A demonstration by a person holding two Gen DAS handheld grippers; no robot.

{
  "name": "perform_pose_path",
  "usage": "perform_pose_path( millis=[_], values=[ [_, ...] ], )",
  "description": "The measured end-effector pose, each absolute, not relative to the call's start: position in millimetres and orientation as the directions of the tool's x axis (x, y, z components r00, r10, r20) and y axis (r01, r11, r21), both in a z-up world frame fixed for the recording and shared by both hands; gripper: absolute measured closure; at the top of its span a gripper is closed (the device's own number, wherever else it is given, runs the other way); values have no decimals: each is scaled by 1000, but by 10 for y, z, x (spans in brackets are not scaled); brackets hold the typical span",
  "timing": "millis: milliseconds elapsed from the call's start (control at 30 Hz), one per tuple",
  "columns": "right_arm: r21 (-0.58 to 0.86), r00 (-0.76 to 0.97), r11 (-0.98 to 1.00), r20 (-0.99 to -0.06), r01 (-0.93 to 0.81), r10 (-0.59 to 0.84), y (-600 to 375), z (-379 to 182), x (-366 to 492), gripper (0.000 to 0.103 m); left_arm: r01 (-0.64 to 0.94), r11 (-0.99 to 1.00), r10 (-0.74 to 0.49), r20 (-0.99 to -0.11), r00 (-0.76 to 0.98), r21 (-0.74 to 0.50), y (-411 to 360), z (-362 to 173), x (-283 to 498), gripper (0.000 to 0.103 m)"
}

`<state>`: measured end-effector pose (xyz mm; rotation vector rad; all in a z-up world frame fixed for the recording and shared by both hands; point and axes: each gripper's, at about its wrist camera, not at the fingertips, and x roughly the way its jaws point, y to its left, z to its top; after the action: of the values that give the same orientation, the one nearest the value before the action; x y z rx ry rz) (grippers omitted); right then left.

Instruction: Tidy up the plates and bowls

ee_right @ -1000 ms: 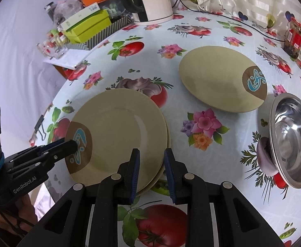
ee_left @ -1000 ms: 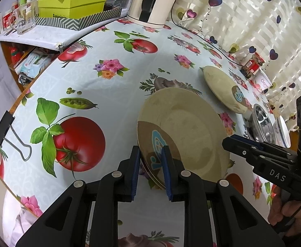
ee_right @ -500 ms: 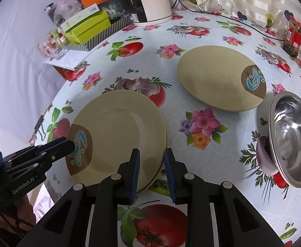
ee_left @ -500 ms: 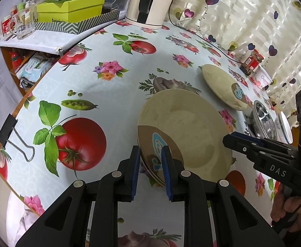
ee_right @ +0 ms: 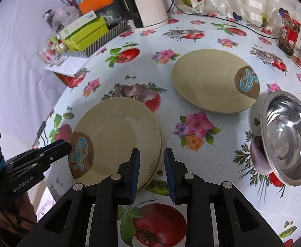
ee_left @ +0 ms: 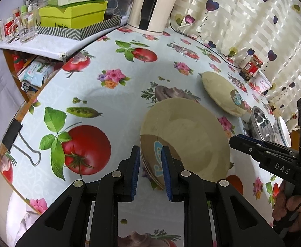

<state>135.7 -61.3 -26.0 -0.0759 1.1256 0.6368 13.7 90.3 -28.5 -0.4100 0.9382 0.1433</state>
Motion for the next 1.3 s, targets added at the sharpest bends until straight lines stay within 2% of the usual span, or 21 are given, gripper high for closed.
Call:
perform_pose_path(
  millis=[167,300,767,1300],
  values=[
    [264,290,820,-844,-507,452,-660,-161,1370,78,-275,920,-59,-794,605,-278,860,-185,181,81],
    [275,306,813,-826,-513,473,-696,-48,1368,73,-255,926,-64,-784,617,-277,801,-106,241,81],
    [290,351,803,-785,-521,511,-863,238,1411,73,-220,934,-87,-778,623,-281,645,3,458,81],
    [275,404,834,-774,-478,487,-1177,384,1791,73,-162,944,-133,-780,612,-288,449,46,910,81]
  ],
)
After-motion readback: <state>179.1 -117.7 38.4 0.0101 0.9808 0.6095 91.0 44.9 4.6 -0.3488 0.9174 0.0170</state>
